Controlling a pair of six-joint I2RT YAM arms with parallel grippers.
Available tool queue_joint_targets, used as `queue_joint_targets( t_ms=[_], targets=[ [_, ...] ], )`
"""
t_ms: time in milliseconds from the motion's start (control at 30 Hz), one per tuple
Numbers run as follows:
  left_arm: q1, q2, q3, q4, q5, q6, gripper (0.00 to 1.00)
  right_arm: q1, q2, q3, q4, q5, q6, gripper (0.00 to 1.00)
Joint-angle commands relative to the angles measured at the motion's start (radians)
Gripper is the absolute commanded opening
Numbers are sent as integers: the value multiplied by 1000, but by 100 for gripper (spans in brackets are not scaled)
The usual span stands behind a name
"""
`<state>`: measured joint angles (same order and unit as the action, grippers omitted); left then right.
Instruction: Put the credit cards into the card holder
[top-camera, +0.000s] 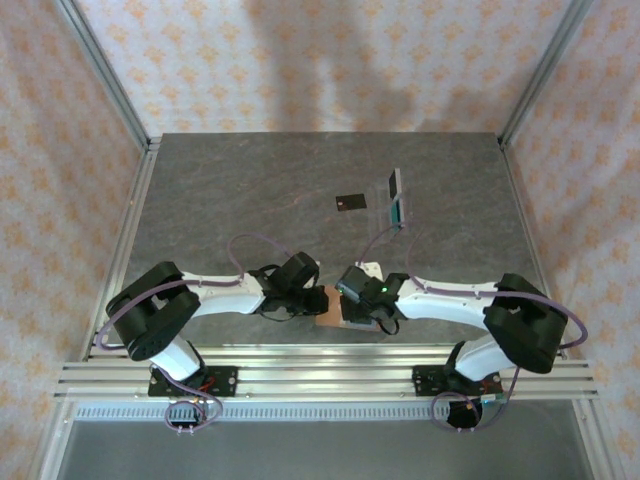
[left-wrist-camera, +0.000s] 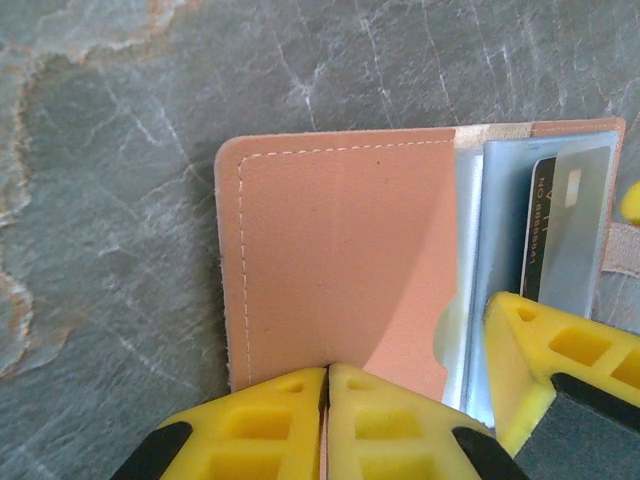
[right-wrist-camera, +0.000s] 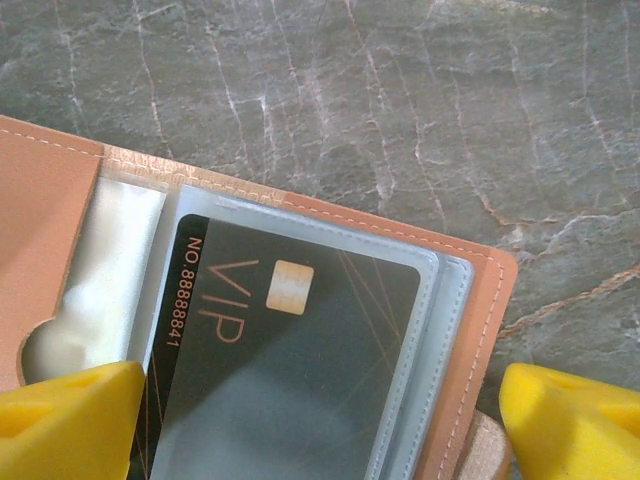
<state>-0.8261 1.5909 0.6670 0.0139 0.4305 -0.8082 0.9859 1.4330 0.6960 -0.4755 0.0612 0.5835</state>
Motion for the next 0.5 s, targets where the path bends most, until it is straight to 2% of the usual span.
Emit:
queue_joint_targets(
  t_ms=[0, 233, 467],
  targets=[
    [-6, 47, -41, -81, -59, -13, 12, 3, -11, -26, -34, 49, 12, 90],
    [-5, 45, -40, -81, -59, -19, 11, 2, -28, -9, -48, 33, 18, 92],
    [-6, 57, -46, -58, -54, -34, 11, 2, -149, 25, -112, 15, 47, 97]
  ],
)
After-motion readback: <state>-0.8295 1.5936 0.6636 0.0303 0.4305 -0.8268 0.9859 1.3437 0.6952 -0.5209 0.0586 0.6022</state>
